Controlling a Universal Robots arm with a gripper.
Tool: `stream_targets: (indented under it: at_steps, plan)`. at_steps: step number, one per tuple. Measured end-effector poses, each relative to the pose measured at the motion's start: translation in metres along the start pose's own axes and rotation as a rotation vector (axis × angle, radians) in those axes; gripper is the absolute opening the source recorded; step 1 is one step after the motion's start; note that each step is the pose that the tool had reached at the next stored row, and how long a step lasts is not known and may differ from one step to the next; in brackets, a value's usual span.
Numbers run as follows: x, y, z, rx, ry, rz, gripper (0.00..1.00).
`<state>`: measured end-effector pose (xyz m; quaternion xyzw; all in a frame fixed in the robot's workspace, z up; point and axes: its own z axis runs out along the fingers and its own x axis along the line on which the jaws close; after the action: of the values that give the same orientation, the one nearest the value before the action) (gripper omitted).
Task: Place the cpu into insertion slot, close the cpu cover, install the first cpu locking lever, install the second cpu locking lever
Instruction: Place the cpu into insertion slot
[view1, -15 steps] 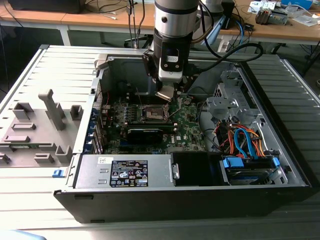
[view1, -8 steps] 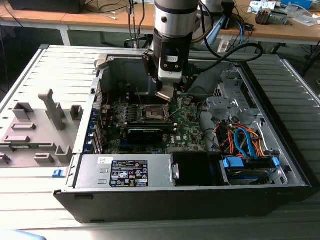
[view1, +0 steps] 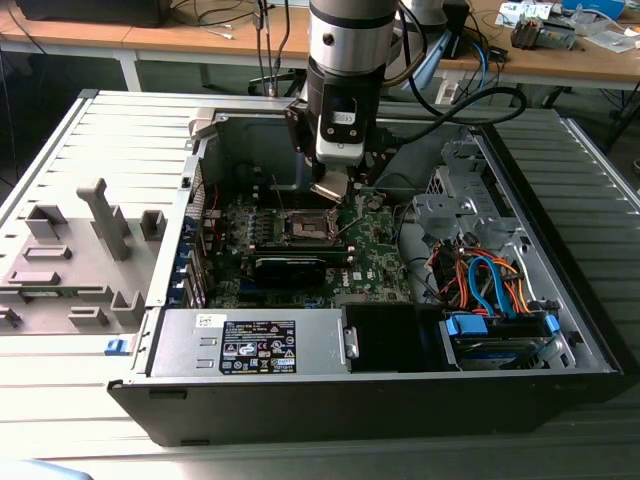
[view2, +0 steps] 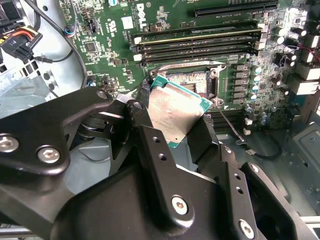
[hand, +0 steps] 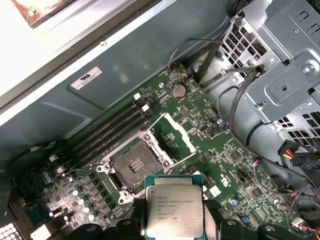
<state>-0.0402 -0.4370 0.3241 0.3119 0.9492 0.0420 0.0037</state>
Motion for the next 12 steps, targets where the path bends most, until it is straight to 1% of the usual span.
stream_targets:
  at_steps: [12]
  plan:
    - [0.0000, 0.0000, 0.0000, -0.0002, -0.0010, 0.012, 0.55]
